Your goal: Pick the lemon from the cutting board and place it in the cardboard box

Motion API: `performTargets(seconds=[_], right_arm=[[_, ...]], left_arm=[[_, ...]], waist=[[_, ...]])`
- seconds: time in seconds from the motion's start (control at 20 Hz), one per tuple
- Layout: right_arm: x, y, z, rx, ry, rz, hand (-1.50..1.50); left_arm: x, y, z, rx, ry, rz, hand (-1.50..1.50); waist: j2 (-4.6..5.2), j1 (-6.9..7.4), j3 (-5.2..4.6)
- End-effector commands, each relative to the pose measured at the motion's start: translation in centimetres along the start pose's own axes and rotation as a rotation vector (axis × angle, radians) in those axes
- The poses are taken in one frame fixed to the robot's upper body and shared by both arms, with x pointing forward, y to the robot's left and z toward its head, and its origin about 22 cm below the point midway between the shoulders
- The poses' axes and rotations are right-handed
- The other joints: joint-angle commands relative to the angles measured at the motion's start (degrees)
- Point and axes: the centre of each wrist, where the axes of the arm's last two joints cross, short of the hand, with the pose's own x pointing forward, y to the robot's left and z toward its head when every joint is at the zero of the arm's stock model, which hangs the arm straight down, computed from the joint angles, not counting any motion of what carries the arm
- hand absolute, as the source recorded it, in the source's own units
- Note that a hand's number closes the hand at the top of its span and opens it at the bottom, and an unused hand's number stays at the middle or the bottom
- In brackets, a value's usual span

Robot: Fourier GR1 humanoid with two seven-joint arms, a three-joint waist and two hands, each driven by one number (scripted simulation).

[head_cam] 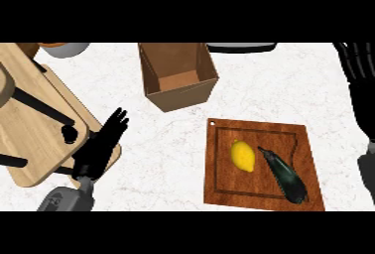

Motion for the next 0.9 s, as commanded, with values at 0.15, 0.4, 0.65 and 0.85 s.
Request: performTargets(seconds=[0.15,0.4,0.65,0.85], right_arm=[[-4.3,4.2,2.6,0.347,0.233,-0.159,-1.50],[-1.3,1.6,1.5,0.734,0.132,0.423,-1.50],[-8.0,2.4,7.1,0.671,0.225,-0.006,-1.50],[-8.2,0.5,6.2,0.732,0.122,-0.015,-1.50]], left_arm=[[2.1,6.9,0.7,0.229,-0.171,-0.373,0.00],[1.3,6.3,1.2,0.190,-0.215,-0.454,0.00],[1.7,7.6,1.5,0.287,-0.233,-0.518,0.00],[2.7,7.9,1.1,0.312,-0.216,-0.515,0.00]], waist=[[-0.25,3.32,-1.04],[-0.96,6.82,-1.16],[0.61,4.84,-0.49],[0.01,4.81,-0.77]])
